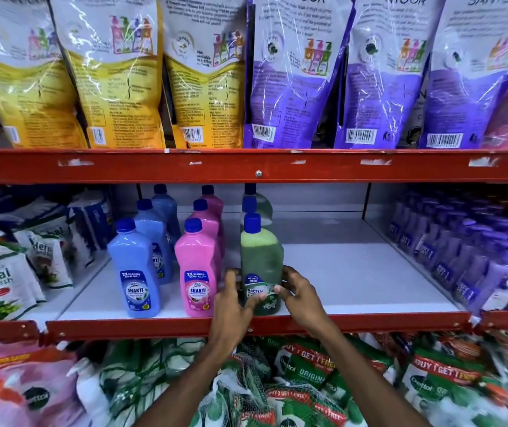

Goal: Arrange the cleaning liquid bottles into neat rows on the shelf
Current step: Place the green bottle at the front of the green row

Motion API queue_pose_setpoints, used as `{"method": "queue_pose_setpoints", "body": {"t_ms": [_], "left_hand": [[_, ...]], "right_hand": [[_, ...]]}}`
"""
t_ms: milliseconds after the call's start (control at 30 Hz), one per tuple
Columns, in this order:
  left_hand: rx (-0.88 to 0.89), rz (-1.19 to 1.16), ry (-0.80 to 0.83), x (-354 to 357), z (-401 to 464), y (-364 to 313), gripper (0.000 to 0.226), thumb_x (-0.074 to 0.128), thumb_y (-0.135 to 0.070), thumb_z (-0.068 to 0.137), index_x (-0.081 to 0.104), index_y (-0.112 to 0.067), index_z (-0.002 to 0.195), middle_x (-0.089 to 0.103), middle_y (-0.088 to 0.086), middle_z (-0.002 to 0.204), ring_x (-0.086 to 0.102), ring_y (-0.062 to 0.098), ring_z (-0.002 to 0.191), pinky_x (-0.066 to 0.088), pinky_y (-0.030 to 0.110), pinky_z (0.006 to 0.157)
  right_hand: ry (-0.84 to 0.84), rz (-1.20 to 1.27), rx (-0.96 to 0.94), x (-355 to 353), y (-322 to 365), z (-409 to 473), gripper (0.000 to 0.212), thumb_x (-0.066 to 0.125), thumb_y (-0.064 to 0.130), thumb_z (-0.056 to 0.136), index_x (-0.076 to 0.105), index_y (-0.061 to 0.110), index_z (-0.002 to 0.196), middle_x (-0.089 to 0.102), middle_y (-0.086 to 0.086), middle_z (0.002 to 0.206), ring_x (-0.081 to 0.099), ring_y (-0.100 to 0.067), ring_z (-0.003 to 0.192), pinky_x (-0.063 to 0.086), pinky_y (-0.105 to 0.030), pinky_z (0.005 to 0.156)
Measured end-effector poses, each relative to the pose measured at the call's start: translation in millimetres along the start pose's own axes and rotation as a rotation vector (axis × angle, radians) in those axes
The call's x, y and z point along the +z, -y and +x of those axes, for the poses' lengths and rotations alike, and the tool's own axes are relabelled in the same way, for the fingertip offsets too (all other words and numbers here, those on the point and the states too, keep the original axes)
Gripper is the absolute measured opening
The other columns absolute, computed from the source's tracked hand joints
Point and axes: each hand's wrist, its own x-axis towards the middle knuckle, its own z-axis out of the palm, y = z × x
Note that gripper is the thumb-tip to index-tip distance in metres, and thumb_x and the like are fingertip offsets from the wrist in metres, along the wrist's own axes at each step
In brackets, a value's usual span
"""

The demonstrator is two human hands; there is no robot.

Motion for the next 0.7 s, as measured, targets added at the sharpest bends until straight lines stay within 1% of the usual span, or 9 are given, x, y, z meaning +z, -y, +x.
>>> {"method": "queue_pose_setpoints", "body": {"t_ms": [33,100,200,300,400,467,500,600,700], "left_hand": [[0.012,-0.001,-0.005,-0.1,-2.2,-0.6,0.056,0.073,-0.041,0.081,0.042,-0.019,0.122,0.070,-0.005,0.111,0.067,-0.006,0.082,0.057,0.009,0.068],[0.036,0.002,-0.010,-1.3,-5.4,-2.2,0.056,0.073,-0.043,0.081,0.043,-0.019,0.122,0.068,-0.011,0.107,0.064,-0.011,0.082,0.052,0.002,0.066],[0.037,-0.010,0.006,-5.7,-8.3,-4.1,0.055,0.072,-0.046,0.082,0.045,-0.021,0.123,0.070,-0.009,0.112,0.071,0.003,0.091,0.056,0.011,0.074],[0.048,-0.002,-0.028,-14.4,-21.0,0.5,0.049,0.069,-0.042,0.086,0.049,-0.024,0.126,0.063,-0.014,0.117,0.065,0.005,0.105,0.052,0.015,0.087],[0.089,0.023,-0.293,-32.3,-38.4,7.1,0.045,0.071,-0.034,0.086,0.050,-0.023,0.124,0.056,-0.005,0.123,0.060,0.014,0.108,0.054,0.026,0.091],[0.065,0.037,-0.463,-44.6,-35.7,16.9,0.061,0.079,-0.027,0.078,0.043,-0.016,0.126,0.046,0.003,0.126,0.055,0.020,0.111,0.050,0.019,0.090],[0.033,0.063,-0.497,-50.9,-30.3,19.8,0.071,0.083,-0.028,0.074,0.040,-0.014,0.129,0.043,0.007,0.128,0.052,0.022,0.114,0.049,0.020,0.092],[-0.086,0.160,-0.384,-61.1,-12.0,25.9,0.098,0.086,-0.043,0.065,0.029,-0.013,0.139,0.041,0.012,0.136,0.053,0.030,0.121,0.056,0.043,0.096],[-0.146,0.159,-0.296,-58.5,-8.6,30.8,0.095,0.087,-0.043,0.063,0.033,-0.011,0.134,0.054,0.015,0.125,0.063,0.032,0.107,0.060,0.045,0.085]], "right_hand": [[0.001,0.001,0.001,0.4,-0.3,-1.6,0.041,0.055,0.006,0.094,0.053,0.022,0.131,0.066,0.006,0.118,0.062,-0.005,0.109,0.053,-0.026,0.092],[0.000,0.004,0.003,1.1,1.0,-4.6,0.040,0.055,0.006,0.095,0.052,0.022,0.132,0.066,0.006,0.120,0.062,-0.007,0.112,0.054,-0.030,0.096],[-0.002,0.009,0.008,2.0,4.2,-11.4,0.043,0.055,0.010,0.095,0.049,0.025,0.135,0.065,0.009,0.122,0.060,-0.012,0.118,0.053,-0.022,0.090],[-0.074,0.010,-0.004,8.5,7.7,-26.0,0.057,0.062,0.018,0.093,0.038,0.025,0.144,0.055,0.015,0.130,0.056,-0.008,0.121,0.046,-0.012,0.089],[-0.189,-0.045,-0.004,28.5,10.3,-36.6,0.085,0.073,0.022,0.084,0.021,0.020,0.151,0.047,0.014,0.131,0.054,-0.011,0.118,0.046,-0.023,0.096],[-0.238,-0.077,-0.003,46.6,12.8,-33.1,0.100,0.082,0.025,0.073,0.018,0.023,0.150,0.052,0.007,0.135,0.061,-0.015,0.115,0.053,-0.033,0.098],[-0.270,-0.085,-0.009,55.2,13.7,-28.9,0.104,0.085,0.027,0.068,0.019,0.024,0.148,0.055,0.002,0.135,0.063,-0.018,0.113,0.057,-0.038,0.095],[-0.381,-0.119,0.018,70.0,19.8,-16.6,0.107,0.091,0.027,0.058,0.027,0.015,0.142,0.056,-0.007,0.129,0.061,-0.023,0.112,0.058,-0.039,0.091],[-0.430,-0.140,0.021,72.2,19.9,-12.9,0.098,0.091,0.024,0.058,0.032,0.014,0.135,0.059,-0.008,0.121,0.064,-0.024,0.102,0.055,-0.029,0.080]]}}
